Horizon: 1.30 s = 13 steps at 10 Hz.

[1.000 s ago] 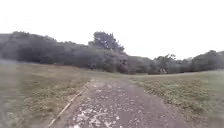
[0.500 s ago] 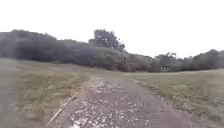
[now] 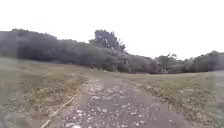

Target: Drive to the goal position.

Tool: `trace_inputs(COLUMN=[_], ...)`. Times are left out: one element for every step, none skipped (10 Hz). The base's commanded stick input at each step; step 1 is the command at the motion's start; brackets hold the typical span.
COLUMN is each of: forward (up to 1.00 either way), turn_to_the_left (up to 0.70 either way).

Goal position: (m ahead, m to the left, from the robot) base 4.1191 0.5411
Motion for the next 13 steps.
trace_inputs(forward=[0.60, 0.60, 0.60, 0.60, 0.60, 0.60, 0.60, 0.60, 0.60, 0.60, 0.60, 0.60, 0.60], turn_to_the_left=[0.00, 0.00, 0.00, 0.00, 0.00, 0.00, 0.00, 0.00, 0.00, 0.00, 0.00, 0.00, 0.00])
